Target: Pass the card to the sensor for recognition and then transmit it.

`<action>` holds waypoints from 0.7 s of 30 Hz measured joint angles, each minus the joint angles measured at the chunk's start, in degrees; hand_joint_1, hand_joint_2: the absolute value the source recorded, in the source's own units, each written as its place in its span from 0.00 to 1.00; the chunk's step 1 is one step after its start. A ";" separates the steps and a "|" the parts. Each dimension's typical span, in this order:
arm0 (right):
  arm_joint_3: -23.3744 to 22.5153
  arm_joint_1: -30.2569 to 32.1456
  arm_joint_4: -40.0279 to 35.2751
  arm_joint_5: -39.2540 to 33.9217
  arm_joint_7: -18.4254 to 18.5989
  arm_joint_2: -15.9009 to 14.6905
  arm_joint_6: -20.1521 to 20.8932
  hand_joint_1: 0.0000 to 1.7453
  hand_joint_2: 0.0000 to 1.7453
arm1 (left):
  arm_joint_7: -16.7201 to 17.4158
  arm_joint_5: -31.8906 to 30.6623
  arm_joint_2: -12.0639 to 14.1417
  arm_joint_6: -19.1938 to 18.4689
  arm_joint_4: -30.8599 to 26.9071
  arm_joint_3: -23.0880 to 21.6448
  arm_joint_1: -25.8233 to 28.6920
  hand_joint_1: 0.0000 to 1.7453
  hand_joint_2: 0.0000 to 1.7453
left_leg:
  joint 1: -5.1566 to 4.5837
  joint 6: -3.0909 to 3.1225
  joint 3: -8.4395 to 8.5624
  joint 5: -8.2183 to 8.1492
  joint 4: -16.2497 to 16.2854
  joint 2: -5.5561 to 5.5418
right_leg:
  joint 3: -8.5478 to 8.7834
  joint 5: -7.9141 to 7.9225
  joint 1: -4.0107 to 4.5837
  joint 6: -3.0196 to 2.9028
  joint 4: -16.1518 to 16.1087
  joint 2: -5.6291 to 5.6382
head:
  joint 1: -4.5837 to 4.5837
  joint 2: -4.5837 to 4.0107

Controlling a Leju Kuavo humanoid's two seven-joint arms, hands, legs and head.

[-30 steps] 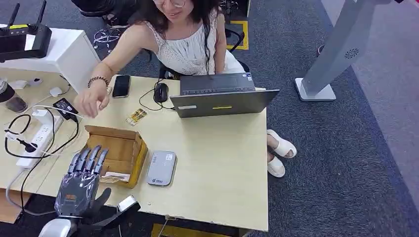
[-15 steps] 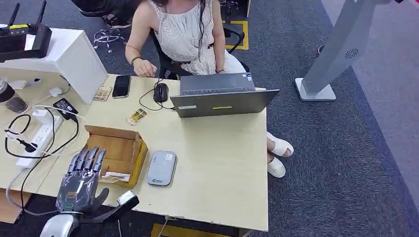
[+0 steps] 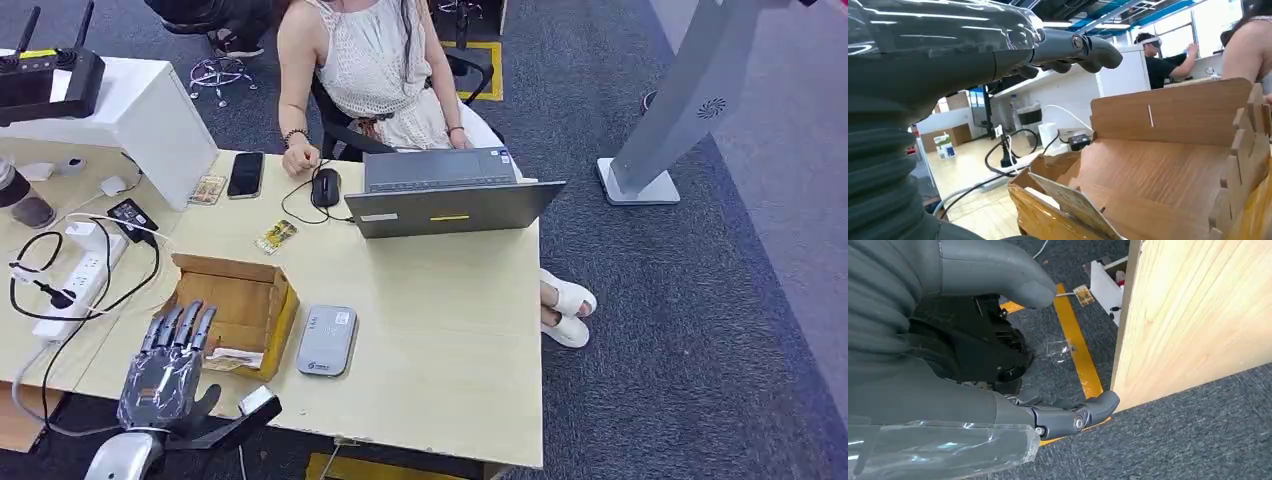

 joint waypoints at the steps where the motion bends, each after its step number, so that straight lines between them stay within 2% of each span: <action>1: 0.00 0.00 0.00 0.00 0.02 -0.02 0.00 0.00 1.00 | 0.26 -0.50 -0.02 0.00 0.00 0.02 0.02 0.00 1.00 | 0.00 0.00 0.00 0.00 0.00 0.00 | 0.00 0.00 0.00 0.00 0.00 0.00 | 0.00 0.00; 8: 0.00 0.07 0.00 0.00 -0.02 0.18 -0.04 0.00 1.00 | 4.72 -4.33 -1.66 1.84 -0.35 0.88 0.04 0.00 1.00 | 0.00 0.00 0.00 0.00 0.00 0.00 | 0.00 0.00 0.00 0.00 0.00 0.00 | 0.00 0.00; 13: -0.04 0.11 0.00 0.50 -0.02 0.44 0.02 0.00 1.00 | 4.09 -5.05 -3.30 1.84 -0.55 2.78 0.05 0.00 1.00 | 0.00 0.00 0.01 0.00 0.00 0.00 | -0.01 0.00 0.00 0.00 0.00 0.00 | 0.00 0.00; 21: -0.04 0.09 0.00 1.03 -0.02 0.57 0.11 0.00 1.00 | 3.41 -5.27 -4.83 1.94 -0.55 2.95 -0.40 0.00 1.00 | 0.00 0.00 0.00 0.00 0.00 0.00 | 0.00 0.00 0.00 0.00 0.00 0.00 | 0.00 0.00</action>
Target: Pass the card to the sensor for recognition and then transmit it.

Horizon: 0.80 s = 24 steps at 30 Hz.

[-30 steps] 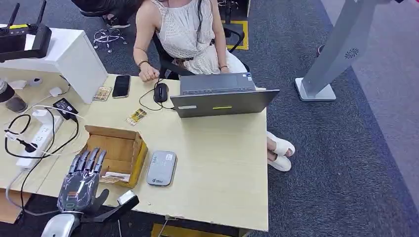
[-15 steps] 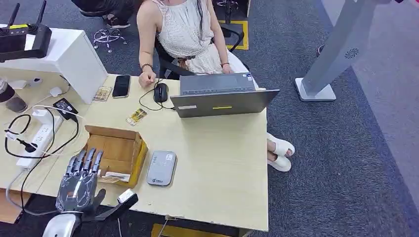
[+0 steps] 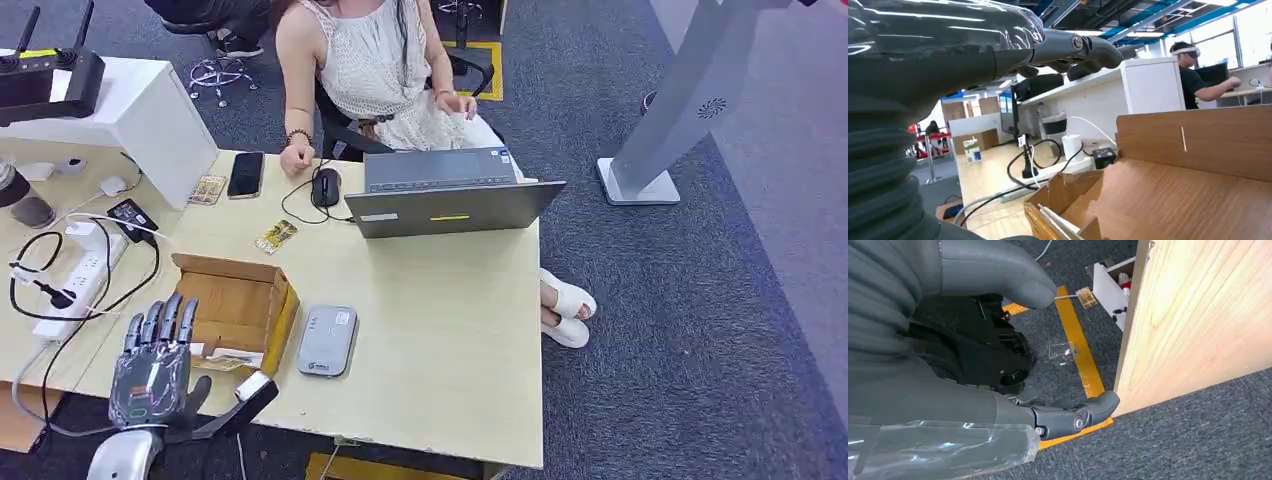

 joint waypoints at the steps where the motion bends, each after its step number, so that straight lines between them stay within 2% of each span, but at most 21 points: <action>1: 0.00 0.00 0.00 0.04 0.00 0.02 0.00 0.00 1.00 | -0.11 -0.02 -0.13 0.00 0.00 0.00 -0.13 0.00 1.00 | 0.00 0.00 0.00 0.00 0.00 0.00 | 0.00 0.00 0.00 0.00 0.00 0.00 | 0.00 0.00; 13: 0.00 -0.03 0.00 0.61 0.18 0.33 -0.02 0.00 1.00 | -0.46 -0.15 -0.79 0.00 0.18 0.00 -0.92 0.00 1.00 | 0.00 0.00 0.00 0.00 0.00 0.00 | -0.01 0.00 0.00 0.00 0.00 0.00 | 0.00 0.00; 24: 0.00 -0.10 0.00 1.36 0.68 0.85 0.00 0.00 1.00 | -0.59 -0.54 -1.90 -0.52 3.13 -0.26 -2.77 0.00 1.00 | 0.00 0.00 0.00 0.00 0.00 0.01 | -0.02 0.00 0.00 0.00 0.00 0.00 | 0.00 0.00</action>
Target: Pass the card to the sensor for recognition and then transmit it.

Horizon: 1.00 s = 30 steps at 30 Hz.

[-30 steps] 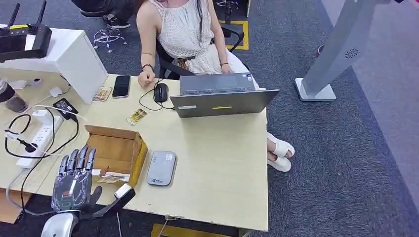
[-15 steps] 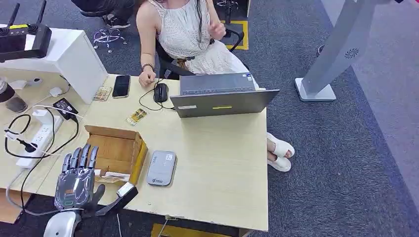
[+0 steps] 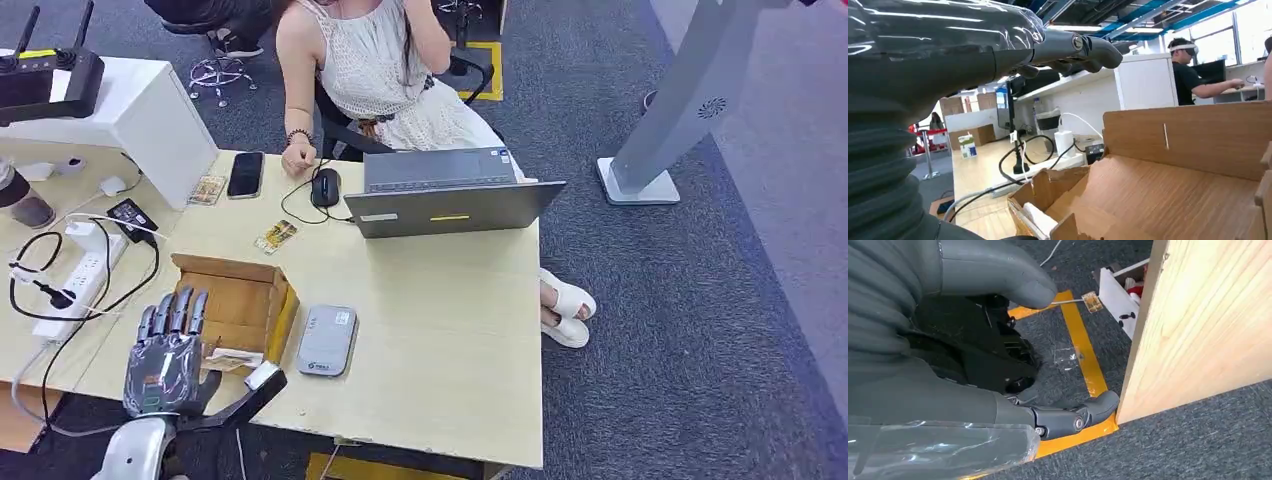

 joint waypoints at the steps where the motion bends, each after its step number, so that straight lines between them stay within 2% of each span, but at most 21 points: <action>1: 0.00 0.00 0.00 0.00 0.00 0.00 0.00 0.00 1.00 | 0.00 0.00 0.00 0.00 0.24 0.00 -0.10 0.00 1.00 | 0.00 0.00 0.00 0.00 0.00 0.00 | 0.00 0.00 0.00 0.00 0.00 0.00 | 0.00 0.00; 9: 0.00 -0.03 0.00 0.00 0.02 0.00 0.02 0.00 1.00 | 0.00 0.24 0.00 -0.04 1.35 0.00 -0.54 0.00 1.00 | 0.00 0.00 0.00 0.00 0.00 0.00 | 0.01 0.00 0.00 0.00 0.00 0.00 | 0.00 0.00; 10: 0.00 -0.03 0.00 0.00 0.02 0.00 0.04 0.00 1.00 | 0.00 0.39 0.00 -0.07 1.46 0.00 -0.57 0.39 1.00 | 0.00 0.00 0.00 0.00 0.00 0.00 | 0.01 0.00 0.00 0.00 0.00 0.00 | 0.02 0.00; 11: 0.00 -0.04 0.00 0.00 0.02 0.00 0.04 0.00 1.00 | 0.00 0.44 0.00 -0.13 1.57 0.00 -0.58 1.00 1.00 | 0.00 0.00 0.00 0.00 0.00 0.00 | 0.01 0.00 0.00 0.00 0.00 0.00 | 0.00 0.00; 30: -0.02 -0.15 0.00 0.24 0.02 0.00 0.07 0.00 1.00 | -1.38 2.99 0.63 -2.99 2.29 0.00 -0.54 1.00 1.00 | 0.00 0.00 0.00 0.00 0.00 0.00 | 0.02 0.00 0.00 0.00 0.00 0.00 | 0.02 0.00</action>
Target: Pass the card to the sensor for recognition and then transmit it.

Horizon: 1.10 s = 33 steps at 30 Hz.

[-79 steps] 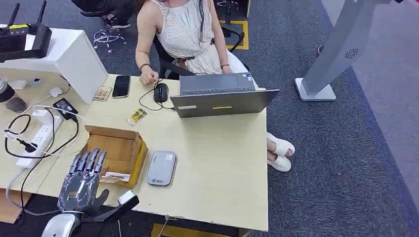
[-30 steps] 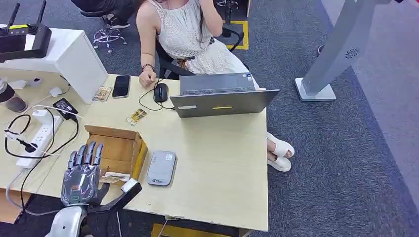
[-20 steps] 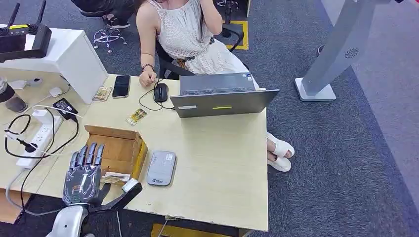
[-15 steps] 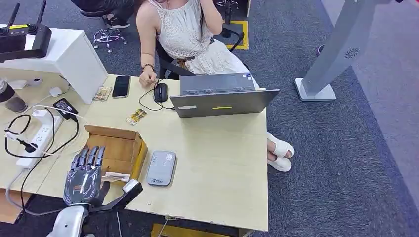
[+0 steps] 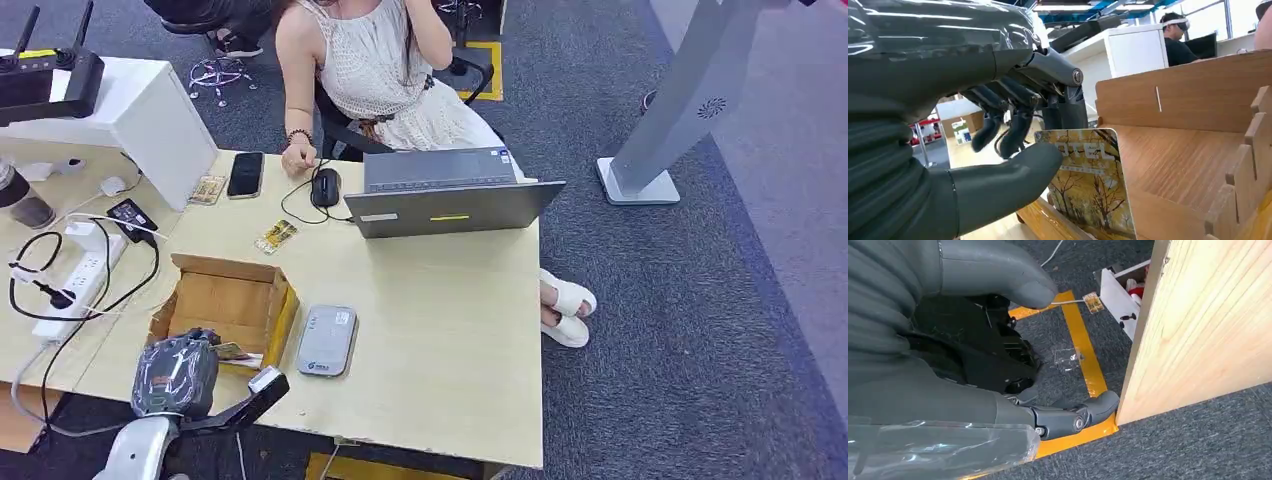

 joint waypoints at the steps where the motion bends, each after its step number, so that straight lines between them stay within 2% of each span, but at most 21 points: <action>1: 0.00 -0.01 0.00 0.02 0.02 0.00 0.00 0.00 1.00 | 0.00 0.02 0.02 -0.11 0.02 0.00 -0.01 1.00 1.00 | 0.00 0.00 0.00 0.00 0.00 0.00 | 0.00 0.00 0.00 0.00 0.00 0.00 | -0.02 0.00; 4: -0.02 -0.05 0.02 0.09 0.31 0.00 0.00 0.00 1.00 | 0.28 -0.17 0.44 -0.94 0.22 -0.02 -0.02 1.00 1.00 | 0.00 0.00 0.00 0.00 0.00 0.01 | 0.00 0.00 0.00 0.00 0.00 0.00 | -0.02 0.00; 19: -0.35 -0.04 0.02 -0.09 -0.15 0.00 0.63 0.00 1.00 | 0.64 -0.39 0.48 3.08 -0.54 -0.02 -0.19 1.00 1.00 | 0.00 0.00 0.00 0.01 0.00 0.00 | -0.01 0.00 0.00 0.00 0.00 0.00 | -0.02 0.00; 29: -0.94 -0.01 0.02 0.13 -0.63 0.00 0.85 0.00 1.00 | 0.09 -0.83 0.37 4.30 -5.29 -0.02 -2.90 1.00 1.00 | 0.00 -0.01 0.01 0.01 0.00 -0.01 | -0.01 0.01 0.00 0.00 0.00 0.00 | 0.00 0.00; 33: -0.94 -0.04 0.02 0.77 -0.63 0.00 0.81 0.00 1.00 | -0.28 -1.25 0.24 5.72 -6.19 -0.02 -5.91 1.00 1.00 | 0.00 -0.01 0.02 0.03 0.01 -0.02 | -0.02 0.02 0.00 0.00 0.00 -0.01 | -0.02 0.00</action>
